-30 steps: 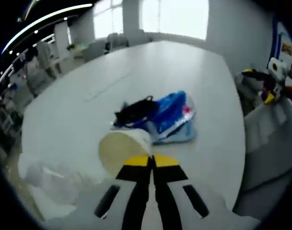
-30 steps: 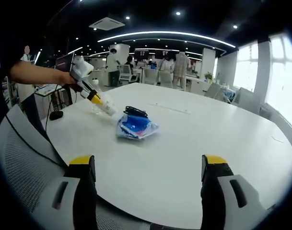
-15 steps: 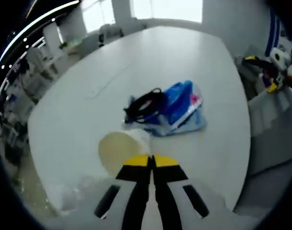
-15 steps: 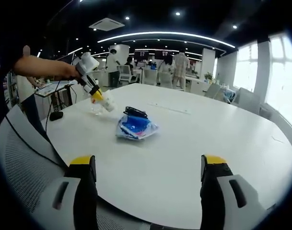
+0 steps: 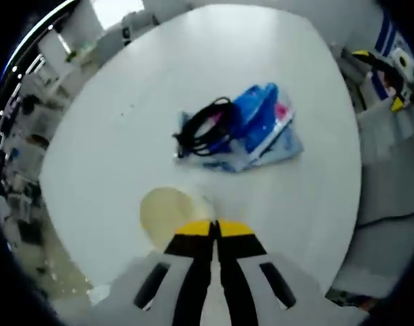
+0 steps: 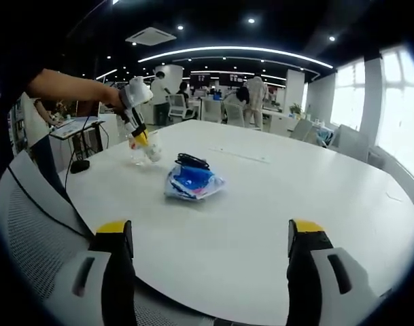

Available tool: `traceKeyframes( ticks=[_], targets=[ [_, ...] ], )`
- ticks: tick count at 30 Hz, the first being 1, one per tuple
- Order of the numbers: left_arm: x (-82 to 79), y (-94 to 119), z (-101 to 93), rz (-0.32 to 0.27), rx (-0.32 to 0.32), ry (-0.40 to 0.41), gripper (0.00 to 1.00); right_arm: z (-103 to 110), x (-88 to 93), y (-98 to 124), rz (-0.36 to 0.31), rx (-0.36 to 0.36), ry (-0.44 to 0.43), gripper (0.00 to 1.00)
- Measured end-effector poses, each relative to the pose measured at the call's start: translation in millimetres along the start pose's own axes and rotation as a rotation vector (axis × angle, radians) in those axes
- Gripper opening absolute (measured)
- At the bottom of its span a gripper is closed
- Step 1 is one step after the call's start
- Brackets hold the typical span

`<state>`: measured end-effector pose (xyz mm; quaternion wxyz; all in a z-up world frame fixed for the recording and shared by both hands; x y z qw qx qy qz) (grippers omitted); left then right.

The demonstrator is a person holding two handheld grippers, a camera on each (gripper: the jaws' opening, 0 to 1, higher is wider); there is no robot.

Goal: Arrange the tabletop items into an orderly group along one side of the table until the central work area is clear of visible clutter.

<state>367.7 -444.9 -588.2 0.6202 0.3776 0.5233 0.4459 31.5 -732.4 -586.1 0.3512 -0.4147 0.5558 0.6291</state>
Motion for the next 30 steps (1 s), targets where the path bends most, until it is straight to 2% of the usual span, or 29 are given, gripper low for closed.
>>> traceKeyframes(
  ticks=[3, 9, 10, 16, 24, 30],
  targets=[
    [-0.7, -3, 1.2, 0.062, 0.002, -0.027, 0.0, 0, 0.1, 0, 0.0, 0.002, 0.0, 0.95],
    [-1.1, -13, 3.9, 0.112, 0.041, -0.051, 0.0, -1, -0.3, 0, -0.003, 0.009, 0.0, 0.94],
    [-0.1, -16, 4.7, 0.144, 0.048, -0.071, 0.0, -1, -0.4, 0, -0.004, 0.009, 0.0, 0.94],
    [0.7, -25, 5.5, 0.217, 0.063, -0.119, 0.0, -2, -0.6, 0, -0.006, 0.011, -0.003, 0.94],
    [-3.7, -32, 4.1, 0.236, 0.072, -0.185, 0.0, -3, -0.3, 0, -0.005, 0.013, -0.001, 0.94],
    [-5.2, -34, 3.9, 0.233, 0.075, -0.189, 0.0, -3, 0.0, 0, -0.004, 0.017, -0.001, 0.94]
  ],
)
Point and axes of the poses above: the point that each gripper's makers call its tool centre point, and the gripper's own axes: y roughly backward along the fingers, z roughly to its left, x roughly out of its underside, the point moved 10 cm from there along y, roughly backward along the fingers, and after that the axes turned 9 degrees about -y, right-handed, at the moved point
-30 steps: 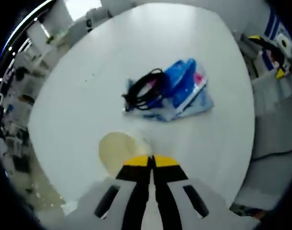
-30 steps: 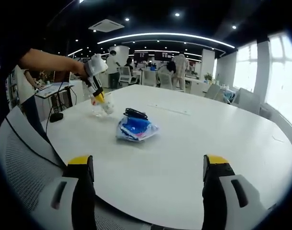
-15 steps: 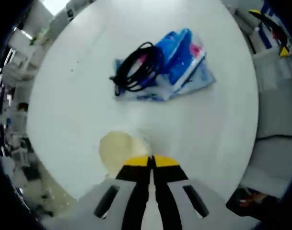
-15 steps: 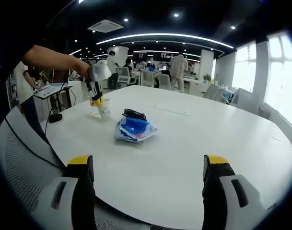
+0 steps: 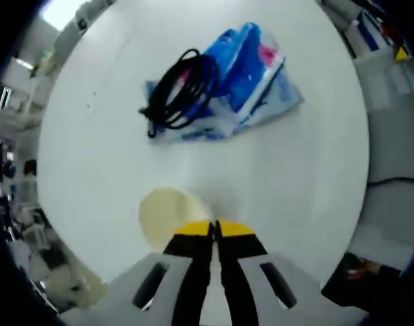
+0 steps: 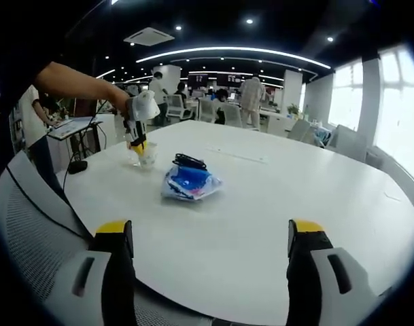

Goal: Arrange the tabletop items into an orderly group along one side of the table until the central work area is clear of visible clutter.

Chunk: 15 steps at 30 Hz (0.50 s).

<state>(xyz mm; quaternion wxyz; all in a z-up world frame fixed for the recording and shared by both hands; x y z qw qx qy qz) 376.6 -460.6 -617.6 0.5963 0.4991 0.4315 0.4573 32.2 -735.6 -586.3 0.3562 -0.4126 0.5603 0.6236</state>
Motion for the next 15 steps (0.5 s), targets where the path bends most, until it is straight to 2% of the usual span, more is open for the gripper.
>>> traceKeyframes(
  ticks=[9, 13, 15],
  targets=[
    [-2.8, -2.7, 0.4, -0.006, -0.001, -0.005, 0.0, -0.7, -0.1, 0.2, -0.001, 0.006, 0.001, 0.94],
    [-3.0, -2.0, 0.3, -0.012, -0.002, 0.0, 0.1, -0.8, -0.1, 0.1, -0.001, 0.006, 0.0, 0.94],
    [-2.8, 0.9, -0.9, -0.023, -0.002, -0.001, 0.1, -0.8, -0.1, 0.1, -0.001, 0.004, 0.001, 0.94]
  ],
)
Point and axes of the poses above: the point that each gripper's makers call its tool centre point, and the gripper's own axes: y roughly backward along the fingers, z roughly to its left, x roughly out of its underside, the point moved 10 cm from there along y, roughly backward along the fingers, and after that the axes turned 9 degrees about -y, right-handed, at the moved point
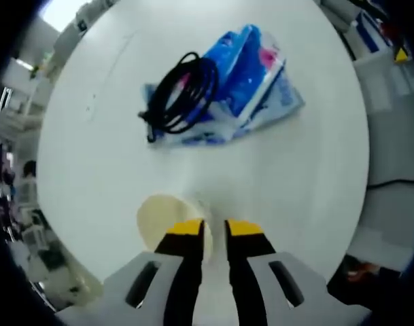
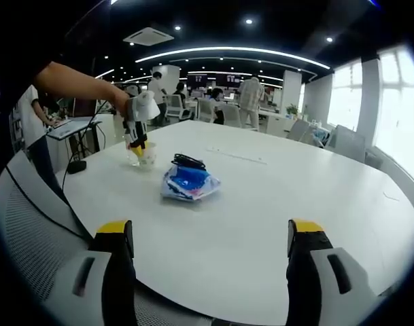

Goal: Arrange the tabletop items into an orderly group along one side of the table until the central work area is clear of visible clutter.

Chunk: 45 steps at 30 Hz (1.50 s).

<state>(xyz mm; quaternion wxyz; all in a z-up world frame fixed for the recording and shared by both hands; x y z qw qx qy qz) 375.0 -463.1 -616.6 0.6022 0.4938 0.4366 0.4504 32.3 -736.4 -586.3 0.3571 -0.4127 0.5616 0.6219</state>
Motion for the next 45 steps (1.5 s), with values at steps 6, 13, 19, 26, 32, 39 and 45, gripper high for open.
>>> traceKeyframes(
  ticks=[6, 13, 19, 26, 32, 39, 45],
  targets=[
    [2.7, 8, 3.3, -0.023, -0.04, -0.034, 0.2, 0, 0.2, 0, 0.001, -0.004, 0.002, 0.94],
    [9.5, 23, 0.6, -0.081, -0.063, 0.016, 0.25, 0, 0.3, 0, 0.001, -0.003, 0.001, 0.94],
    [17.7, 34, -6.2, -0.181, -0.099, 0.108, 0.36, 1, 0.3, 0, 0.005, -0.008, -0.002, 0.96],
    [25.0, 51, -22.0, -0.318, -0.15, 0.219, 0.45, 0, 0.4, -1, 0.009, -0.006, -0.005, 0.96],
    [30.6, 65, -37.2, -0.465, -0.176, 0.287, 0.51, 1, 0.9, -2, 0.015, -0.011, -0.006, 0.97],
    [38.7, 71, -53.5, -0.536, -0.211, 0.352, 0.56, 1, 1.6, -2, 0.022, -0.012, -0.009, 0.98],
    [47.1, 73, -68.4, -0.588, -0.237, 0.379, 0.63, 2, 2.0, -2, 0.028, -0.021, -0.014, 0.99]
  ],
)
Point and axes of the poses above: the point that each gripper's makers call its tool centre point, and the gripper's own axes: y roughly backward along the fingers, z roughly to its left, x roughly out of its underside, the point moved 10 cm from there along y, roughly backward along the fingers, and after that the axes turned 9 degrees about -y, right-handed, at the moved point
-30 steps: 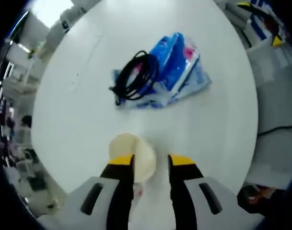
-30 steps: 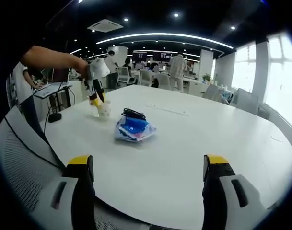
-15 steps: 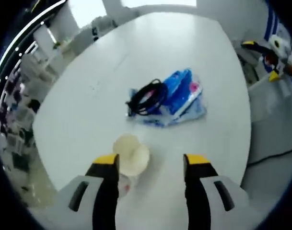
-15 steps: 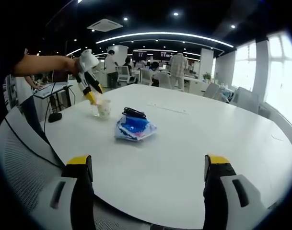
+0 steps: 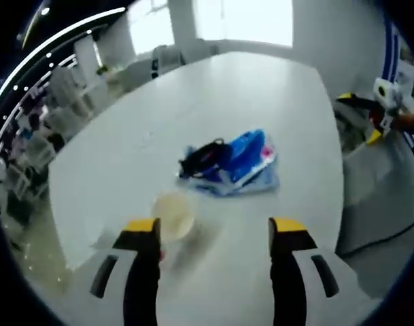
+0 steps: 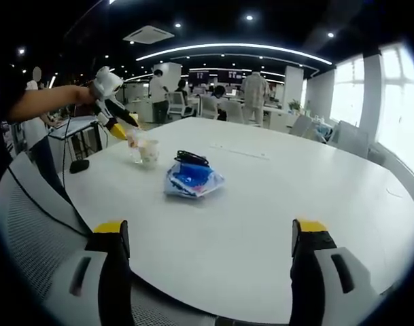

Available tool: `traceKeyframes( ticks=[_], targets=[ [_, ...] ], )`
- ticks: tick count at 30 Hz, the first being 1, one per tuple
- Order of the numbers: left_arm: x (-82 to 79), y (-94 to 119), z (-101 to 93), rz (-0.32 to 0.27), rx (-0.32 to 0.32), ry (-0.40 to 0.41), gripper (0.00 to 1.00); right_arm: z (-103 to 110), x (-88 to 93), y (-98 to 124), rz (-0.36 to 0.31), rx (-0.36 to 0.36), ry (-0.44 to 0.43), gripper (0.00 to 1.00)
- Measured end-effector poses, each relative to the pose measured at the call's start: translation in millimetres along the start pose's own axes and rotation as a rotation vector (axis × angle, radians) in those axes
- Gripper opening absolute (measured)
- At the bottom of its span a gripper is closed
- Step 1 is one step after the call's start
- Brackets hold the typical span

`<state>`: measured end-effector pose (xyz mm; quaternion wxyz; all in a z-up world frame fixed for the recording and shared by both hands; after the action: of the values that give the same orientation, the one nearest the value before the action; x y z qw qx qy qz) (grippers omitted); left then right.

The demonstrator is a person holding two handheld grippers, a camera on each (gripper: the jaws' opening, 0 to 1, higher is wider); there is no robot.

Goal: Arrange the tabletop items into an orderly group along one side of the table until the central work area is clear of visible clutter.

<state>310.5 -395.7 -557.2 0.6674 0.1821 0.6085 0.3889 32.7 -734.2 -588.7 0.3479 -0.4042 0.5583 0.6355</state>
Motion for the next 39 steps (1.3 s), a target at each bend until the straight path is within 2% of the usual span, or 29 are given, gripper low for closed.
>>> traceKeyframes(
  ticks=[7, 15, 19, 22, 26, 29, 35, 39],
  targets=[
    [5.7, 14, -11.6, -0.103, -0.049, 0.054, 0.7, 1, 0.4, 0, 0.009, -0.006, 0.006, 1.0],
    [18.8, 26, -35.1, -0.151, -0.068, 0.104, 0.82, 1, 0.6, 0, 0.01, -0.013, 0.002, 1.0],
    [26.3, 30, -45.1, -0.159, -0.076, 0.133, 0.84, 2, 0.8, 0, 0.013, -0.021, 0.003, 1.0],
    [28.9, 34, -51.6, -0.182, -0.111, 0.168, 0.85, 3, 0.8, 0, 0.014, -0.025, 0.002, 1.0],
    [30.8, 43, -64.5, -0.267, -0.187, 0.242, 0.92, 2, 0.8, 0, 0.012, -0.023, -0.003, 1.0],
    [29.1, 48, -74.4, -0.35, -0.192, 0.277, 0.99, 3, 0.7, 0, 0.012, -0.024, -0.003, 0.99],
    [40.4, 58, -89.7, -0.311, -0.217, 0.274, 1.0, 4, 1.7, 0, 0.026, -0.037, 0.004, 0.99],
    [42.1, 63, -95.6, -0.346, -0.258, 0.306, 1.0, 5, 1.6, 0, 0.026, -0.038, 0.004, 0.98]
  ],
)
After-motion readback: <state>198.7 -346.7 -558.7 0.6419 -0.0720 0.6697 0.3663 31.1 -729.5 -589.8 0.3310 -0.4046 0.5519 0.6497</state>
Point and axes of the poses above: the point that each gripper's makers call its tool centre point, and the gripper's own axes: y roughly backward along the fingers, z roughly to its left, x roughly out of its underside, the point moved 10 cm from there along y, roughly backward along the fingers, and after that the axes turned 9 degrees about -y, right-handed, at the moved point
